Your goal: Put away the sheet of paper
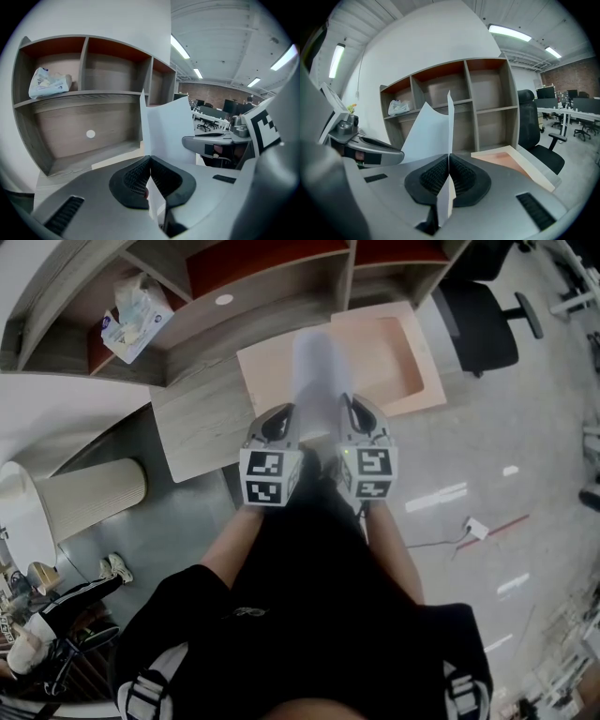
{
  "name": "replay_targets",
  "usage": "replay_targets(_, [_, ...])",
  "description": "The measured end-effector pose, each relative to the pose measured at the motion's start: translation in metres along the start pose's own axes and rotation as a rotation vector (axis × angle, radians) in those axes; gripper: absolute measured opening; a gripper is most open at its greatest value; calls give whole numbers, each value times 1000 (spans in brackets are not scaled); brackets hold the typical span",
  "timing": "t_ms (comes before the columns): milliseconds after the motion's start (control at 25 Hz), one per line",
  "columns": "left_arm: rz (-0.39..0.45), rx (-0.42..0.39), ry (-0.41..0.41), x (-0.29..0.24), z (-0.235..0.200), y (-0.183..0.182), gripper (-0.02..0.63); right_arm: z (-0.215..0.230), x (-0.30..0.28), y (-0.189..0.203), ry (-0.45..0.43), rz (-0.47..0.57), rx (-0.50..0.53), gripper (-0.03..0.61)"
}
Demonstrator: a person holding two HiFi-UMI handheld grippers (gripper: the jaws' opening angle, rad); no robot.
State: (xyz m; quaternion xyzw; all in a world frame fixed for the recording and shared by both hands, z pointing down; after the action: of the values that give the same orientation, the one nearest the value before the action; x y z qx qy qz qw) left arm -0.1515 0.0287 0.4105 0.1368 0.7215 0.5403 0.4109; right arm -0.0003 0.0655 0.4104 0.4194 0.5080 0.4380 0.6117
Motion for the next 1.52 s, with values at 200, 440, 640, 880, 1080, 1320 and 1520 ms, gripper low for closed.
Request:
replay_targets(200, [-33,47,8,-21,-17,0,46,1,-29,-2,-15,-38,17,17])
replay_targets(440, [-76,88,10,-44,-41,4,46,1,-62,5,-36,-111,27,18])
replay_targets(640, [-93,122,33,-60,-59,6,46,1,-87,8,-56,-172,46,18])
replay_targets(880, [-115,159,31,-77,-68,13,46,9,-105,6,-56,-217,68,17])
replay_targets(1080, [-152,193,0,-80,-63,18,46,20,-110,13,-106,-280,87,18])
replay_targets(1320, [-202,178,-104,-94,-60,29,46,33,-135,29,-282,-335,123,18])
replay_targets(1520, [-247,191,-220,-85,-50,47,46,37,-143,43,-426,-376,135,18])
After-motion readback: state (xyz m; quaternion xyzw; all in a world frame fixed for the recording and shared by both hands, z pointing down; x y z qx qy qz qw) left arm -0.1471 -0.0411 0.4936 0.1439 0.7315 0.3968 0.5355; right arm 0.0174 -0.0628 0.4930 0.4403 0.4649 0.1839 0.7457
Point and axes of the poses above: the fingertips, and each gripper's own axes: x backward along the fingers, z to its right, y out of its underside, the point moved 7 cm from there along x, backward along the fingers, and after that the axes turned 10 degrees about z, right-handed, at the moved point
